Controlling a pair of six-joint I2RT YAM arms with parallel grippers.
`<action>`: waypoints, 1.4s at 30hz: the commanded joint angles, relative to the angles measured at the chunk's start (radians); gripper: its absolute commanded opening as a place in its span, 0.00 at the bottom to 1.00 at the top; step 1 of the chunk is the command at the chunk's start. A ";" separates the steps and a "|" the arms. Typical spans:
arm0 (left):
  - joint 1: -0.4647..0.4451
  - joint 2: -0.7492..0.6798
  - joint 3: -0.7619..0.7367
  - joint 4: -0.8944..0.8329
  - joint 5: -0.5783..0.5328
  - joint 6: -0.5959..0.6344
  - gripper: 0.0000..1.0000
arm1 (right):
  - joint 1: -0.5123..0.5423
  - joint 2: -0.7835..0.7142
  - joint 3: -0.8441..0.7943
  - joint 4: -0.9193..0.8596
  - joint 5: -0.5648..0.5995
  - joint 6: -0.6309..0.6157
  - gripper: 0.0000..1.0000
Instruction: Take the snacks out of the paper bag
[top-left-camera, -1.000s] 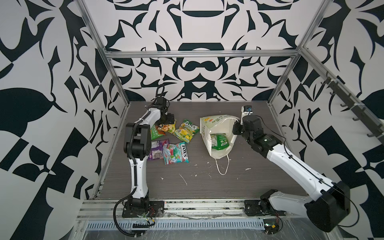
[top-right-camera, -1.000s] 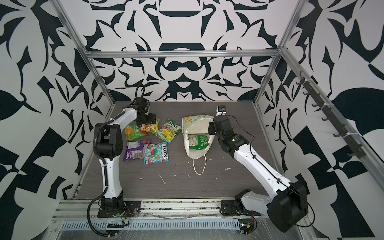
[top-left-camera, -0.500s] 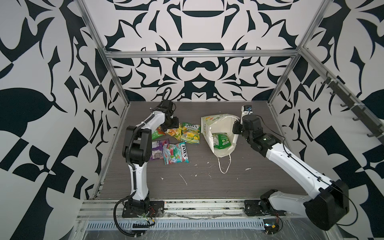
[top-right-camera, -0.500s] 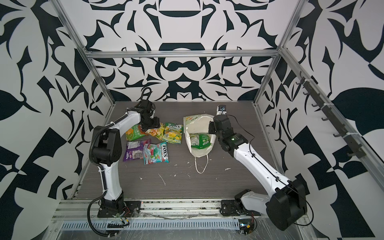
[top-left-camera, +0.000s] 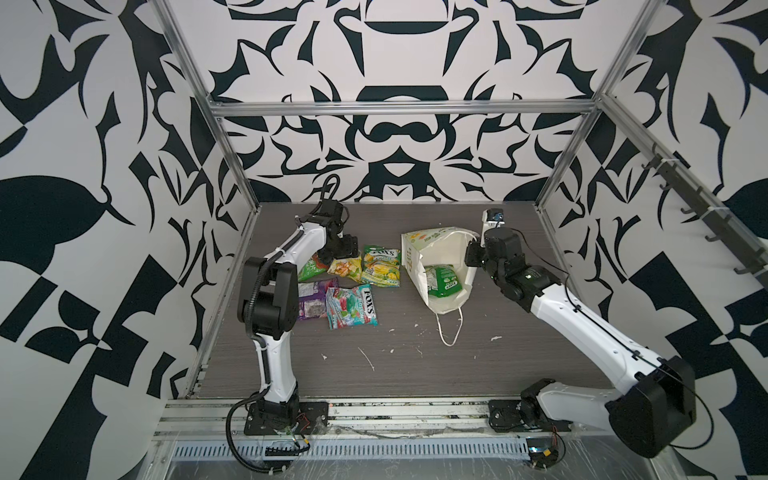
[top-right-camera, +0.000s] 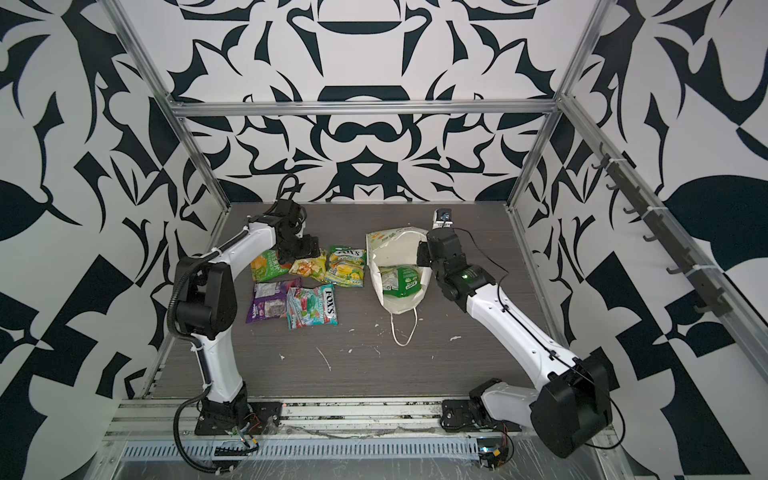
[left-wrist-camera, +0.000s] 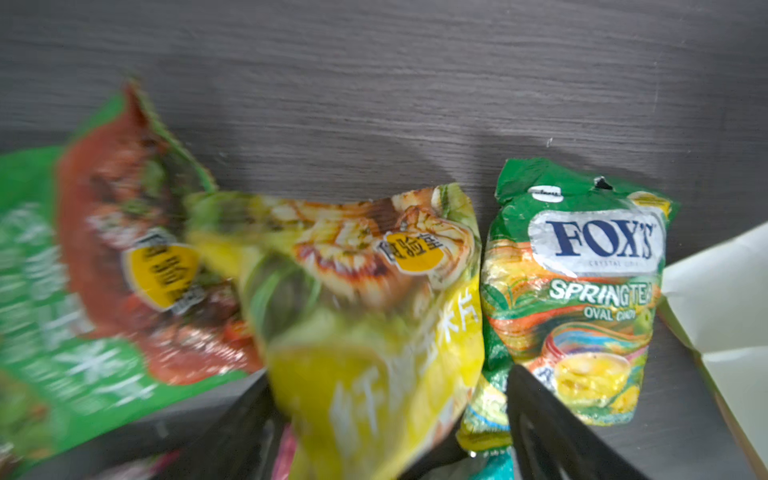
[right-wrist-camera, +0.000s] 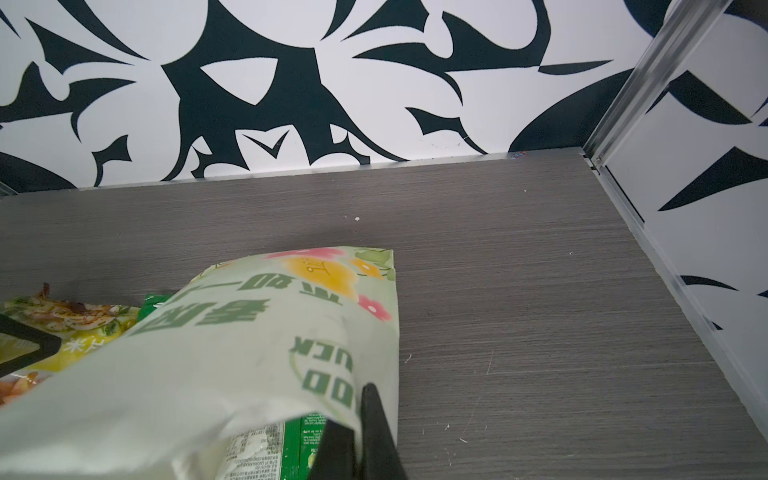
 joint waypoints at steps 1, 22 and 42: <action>0.035 -0.094 0.012 -0.070 -0.123 0.018 0.92 | -0.004 -0.006 0.045 0.039 0.003 -0.013 0.00; 0.289 0.077 -0.073 0.116 -0.065 -0.017 0.90 | -0.010 -0.014 0.033 0.038 -0.006 -0.019 0.00; 0.096 -0.255 -0.064 0.151 -0.308 0.109 0.76 | -0.007 -0.016 0.066 -0.057 -0.098 -0.048 0.00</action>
